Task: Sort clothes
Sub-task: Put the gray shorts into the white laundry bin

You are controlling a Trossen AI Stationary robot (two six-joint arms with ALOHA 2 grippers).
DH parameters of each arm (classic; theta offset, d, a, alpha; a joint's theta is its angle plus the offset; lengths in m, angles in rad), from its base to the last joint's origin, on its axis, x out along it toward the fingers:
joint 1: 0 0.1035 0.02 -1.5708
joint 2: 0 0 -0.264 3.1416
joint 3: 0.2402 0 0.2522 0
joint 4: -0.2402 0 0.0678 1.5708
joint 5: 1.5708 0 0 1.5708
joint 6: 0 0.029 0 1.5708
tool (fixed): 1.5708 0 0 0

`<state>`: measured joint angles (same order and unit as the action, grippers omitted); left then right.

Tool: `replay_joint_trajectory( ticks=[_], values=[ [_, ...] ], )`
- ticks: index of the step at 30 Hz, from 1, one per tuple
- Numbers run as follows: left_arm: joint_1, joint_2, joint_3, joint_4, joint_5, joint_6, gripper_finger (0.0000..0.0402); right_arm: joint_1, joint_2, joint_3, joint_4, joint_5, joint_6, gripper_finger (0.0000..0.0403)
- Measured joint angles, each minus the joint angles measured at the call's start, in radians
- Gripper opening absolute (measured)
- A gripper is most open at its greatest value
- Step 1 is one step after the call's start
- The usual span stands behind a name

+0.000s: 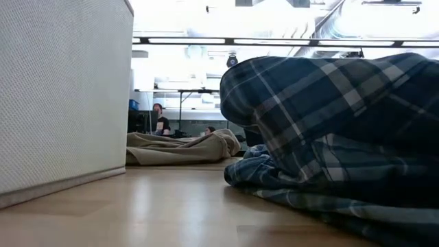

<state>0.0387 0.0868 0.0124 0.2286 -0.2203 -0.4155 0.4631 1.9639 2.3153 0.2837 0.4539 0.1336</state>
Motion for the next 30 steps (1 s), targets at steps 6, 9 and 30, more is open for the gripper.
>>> replay_joint_trajectory(
  ticks=[6,9,30],
  values=[
    [0.0,0.0,0.0,0.0,0.0,0.0,0.0,0.035,0.057,-0.003,0.021,0.035,0.026,0.001],
    [0.0,0.0,0.0,0.0,0.0,0.0,0.0,0.037,0.086,0.003,0.042,0.069,0.089,0.001],
    [0.0,0.0,0.0,-0.001,0.0,0.0,0.0,-0.12,0.38,0.04,0.773,-0.002,0.089,0.0009]
  ],
)
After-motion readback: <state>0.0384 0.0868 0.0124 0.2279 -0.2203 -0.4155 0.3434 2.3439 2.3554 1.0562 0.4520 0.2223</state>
